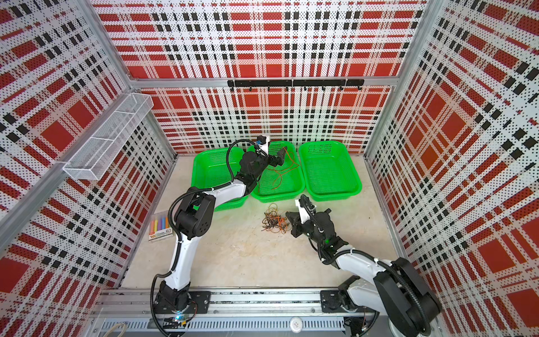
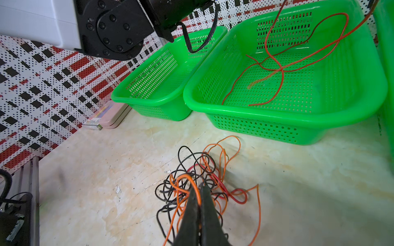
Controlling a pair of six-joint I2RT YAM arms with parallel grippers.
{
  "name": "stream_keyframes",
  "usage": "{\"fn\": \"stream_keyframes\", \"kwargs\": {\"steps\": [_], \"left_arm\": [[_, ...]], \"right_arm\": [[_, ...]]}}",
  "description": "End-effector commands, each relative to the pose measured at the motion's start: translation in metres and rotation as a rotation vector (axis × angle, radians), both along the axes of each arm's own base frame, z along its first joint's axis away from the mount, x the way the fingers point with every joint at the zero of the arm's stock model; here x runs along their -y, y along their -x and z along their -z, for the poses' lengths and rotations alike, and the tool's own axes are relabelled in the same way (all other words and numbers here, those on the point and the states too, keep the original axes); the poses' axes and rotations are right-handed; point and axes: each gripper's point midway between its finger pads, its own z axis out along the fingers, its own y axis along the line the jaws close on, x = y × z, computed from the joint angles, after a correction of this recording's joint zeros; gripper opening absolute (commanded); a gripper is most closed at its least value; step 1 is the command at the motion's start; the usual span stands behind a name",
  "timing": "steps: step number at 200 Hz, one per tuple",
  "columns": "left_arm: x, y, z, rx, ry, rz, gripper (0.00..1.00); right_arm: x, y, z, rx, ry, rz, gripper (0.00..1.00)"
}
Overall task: Untangle the cables
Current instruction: 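Carry the red wire over the middle green basket with the left gripper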
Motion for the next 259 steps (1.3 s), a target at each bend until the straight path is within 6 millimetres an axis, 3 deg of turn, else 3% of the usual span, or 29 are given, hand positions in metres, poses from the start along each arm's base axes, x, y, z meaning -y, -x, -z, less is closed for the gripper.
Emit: {"fn": "stream_keyframes", "kwargs": {"steps": [1, 28, 52, 63, 79, 103, 125, 139, 153, 172, 195, 219, 259], "left_arm": [[-0.040, 0.019, -0.063, 0.107, -0.019, -0.056, 0.98], [-0.054, 0.062, -0.070, 0.132, -0.098, -0.031, 0.98], [-0.071, 0.090, -0.054, 0.102, -0.140, -0.041, 0.98], [-0.075, 0.092, -0.046, 0.078, -0.144, -0.054, 0.98], [-0.067, 0.083, -0.045, 0.045, -0.140, -0.045, 0.98], [-0.029, 0.057, -0.034, 0.019, -0.196, -0.035, 0.98], [0.007, 0.027, -0.014, -0.043, -0.241, 0.010, 0.95], [0.016, 0.004, -0.001, -0.113, -0.260, 0.009, 0.92], [0.029, -0.010, 0.022, -0.231, -0.297, 0.092, 0.97], [0.026, -0.017, 0.053, -0.446, -0.255, 0.156, 0.99], [0.006, -0.007, 0.078, -0.572, -0.215, 0.156, 0.99], [-0.019, 0.007, 0.070, -0.521, -0.221, 0.071, 0.99], [-0.031, 0.044, 0.018, -0.318, -0.170, 0.067, 0.95]], "right_arm": [[-0.006, -0.002, -0.021, 0.037, -0.005, -0.021, 0.02], [-0.011, -0.007, -0.037, 0.040, -0.011, -0.036, 0.01], [-0.012, -0.011, -0.051, 0.067, -0.001, -0.034, 0.00], [-0.012, -0.012, -0.054, 0.080, 0.010, -0.039, 0.00], [-0.015, -0.015, -0.054, 0.088, 0.038, -0.049, 0.00], [-0.022, -0.020, -0.052, 0.069, 0.056, -0.071, 0.00], [-0.023, -0.023, -0.052, 0.040, 0.024, -0.065, 0.00], [-0.020, -0.022, -0.051, 0.021, 0.007, -0.042, 0.00], [-0.015, -0.021, -0.051, 0.012, -0.008, -0.014, 0.00], [-0.004, -0.020, -0.050, 0.003, -0.008, 0.039, 0.02], [0.003, -0.018, -0.050, 0.015, -0.004, 0.069, 0.02], [0.006, -0.020, -0.052, 0.035, 0.016, 0.076, 0.02], [0.009, -0.029, -0.055, 0.032, 0.046, 0.095, 0.01]]}}
